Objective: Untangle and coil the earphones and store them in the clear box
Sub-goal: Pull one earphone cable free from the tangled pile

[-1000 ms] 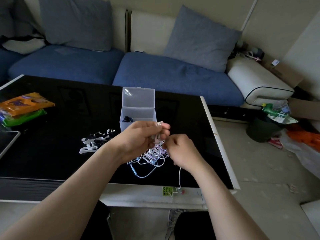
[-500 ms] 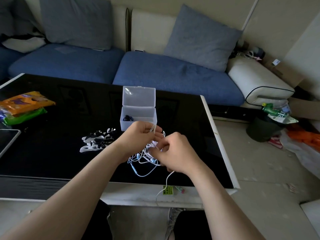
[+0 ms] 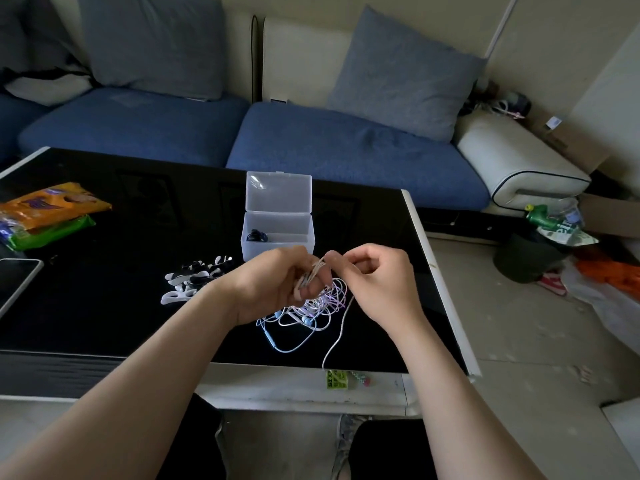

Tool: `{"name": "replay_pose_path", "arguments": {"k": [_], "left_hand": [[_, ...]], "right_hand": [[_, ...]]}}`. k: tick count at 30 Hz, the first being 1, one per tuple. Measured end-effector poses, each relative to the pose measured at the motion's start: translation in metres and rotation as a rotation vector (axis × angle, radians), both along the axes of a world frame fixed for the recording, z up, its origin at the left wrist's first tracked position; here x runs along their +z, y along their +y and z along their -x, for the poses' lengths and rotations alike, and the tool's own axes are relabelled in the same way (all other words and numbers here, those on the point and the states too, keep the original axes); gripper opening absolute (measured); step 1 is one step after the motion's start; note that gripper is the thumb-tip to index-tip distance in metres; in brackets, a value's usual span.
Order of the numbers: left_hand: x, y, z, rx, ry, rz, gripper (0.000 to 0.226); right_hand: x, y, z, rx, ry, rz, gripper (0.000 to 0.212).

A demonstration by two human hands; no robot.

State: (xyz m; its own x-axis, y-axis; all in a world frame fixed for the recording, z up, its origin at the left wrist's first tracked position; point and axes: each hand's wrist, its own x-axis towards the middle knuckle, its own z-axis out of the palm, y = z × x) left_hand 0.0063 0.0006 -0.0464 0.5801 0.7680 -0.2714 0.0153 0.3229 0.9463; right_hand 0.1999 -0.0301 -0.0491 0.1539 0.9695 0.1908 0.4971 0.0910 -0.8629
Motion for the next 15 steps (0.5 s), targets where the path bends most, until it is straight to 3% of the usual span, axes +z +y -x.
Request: {"name": "replay_pose_path", "arguments": {"k": [2,4,7,11,13,15], "left_hand": [[0.002,0.000,0.000,-0.003,-0.105,0.069,0.041],[0.003,0.001,0.001,0.002,-0.158,0.100,0.041],[0.003,0.001,0.000,0.037,-0.237,0.148,0.035],[0.001,0.006,-0.001,0.210,-0.309,0.164,0.037],[0.000,0.008,0.001,0.318,-0.192,0.058,0.038],[-0.004,0.006,0.002,0.391,0.060,-0.132,0.039]], "right_hand": [[0.000,0.002,-0.001,0.084,0.130,0.094,0.012],[0.000,0.003,-0.001,0.148,0.165,0.149,0.014],[-0.004,0.002,0.001,0.195,0.071,0.226,0.027],[-0.006,-0.004,0.010,0.340,0.001,0.514,0.030],[-0.004,-0.009,0.014,0.419,-0.020,0.635,0.030],[0.001,-0.013,0.015,0.470,0.010,0.680,0.027]]}}
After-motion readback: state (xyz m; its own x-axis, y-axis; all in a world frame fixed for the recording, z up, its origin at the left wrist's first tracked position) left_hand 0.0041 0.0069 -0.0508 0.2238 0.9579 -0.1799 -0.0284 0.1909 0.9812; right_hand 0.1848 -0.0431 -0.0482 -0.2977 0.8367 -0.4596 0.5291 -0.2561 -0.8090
